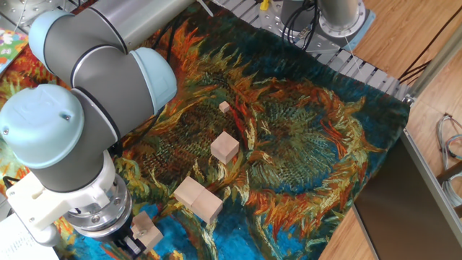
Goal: Drop coins into a piggy bank
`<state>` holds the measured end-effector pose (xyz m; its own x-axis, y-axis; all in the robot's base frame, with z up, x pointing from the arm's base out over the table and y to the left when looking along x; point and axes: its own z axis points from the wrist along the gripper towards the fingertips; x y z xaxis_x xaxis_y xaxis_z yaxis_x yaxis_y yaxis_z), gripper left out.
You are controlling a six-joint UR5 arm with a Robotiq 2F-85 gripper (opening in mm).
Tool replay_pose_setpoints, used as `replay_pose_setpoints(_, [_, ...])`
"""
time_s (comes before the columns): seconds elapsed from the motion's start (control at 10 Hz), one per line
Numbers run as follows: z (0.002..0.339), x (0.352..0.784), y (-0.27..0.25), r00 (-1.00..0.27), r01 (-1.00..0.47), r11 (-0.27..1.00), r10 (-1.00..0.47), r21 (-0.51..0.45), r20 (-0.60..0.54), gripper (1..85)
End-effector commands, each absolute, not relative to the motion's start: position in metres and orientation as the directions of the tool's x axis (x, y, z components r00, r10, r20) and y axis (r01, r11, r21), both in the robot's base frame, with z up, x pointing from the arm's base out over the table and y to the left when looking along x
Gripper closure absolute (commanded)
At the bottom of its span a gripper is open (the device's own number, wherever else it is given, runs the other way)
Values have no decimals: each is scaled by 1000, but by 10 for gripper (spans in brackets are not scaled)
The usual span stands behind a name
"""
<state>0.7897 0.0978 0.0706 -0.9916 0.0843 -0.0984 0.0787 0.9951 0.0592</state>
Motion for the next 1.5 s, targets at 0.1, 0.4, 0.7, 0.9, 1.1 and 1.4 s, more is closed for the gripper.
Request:
replay_pose_setpoints(0.1, [73, 793, 97, -990, 80, 994, 88, 68, -110, 567])
replay_pose_setpoints(0.4, [72, 788, 98, -991, 91, 993, 98, 73, -93, 573])
replay_pose_setpoints(0.7, [71, 787, 101, -992, 88, 993, 96, 83, -88, 573])
replay_pose_setpoints(0.9, [71, 786, 101, -992, 84, 993, 91, 82, -85, 573])
replay_pose_setpoints(1.1, [71, 788, 103, -992, 81, 992, 89, 95, -92, 580])
replay_pose_setpoints(1.4, [71, 790, 105, -990, 88, 990, 99, 111, -99, 580])
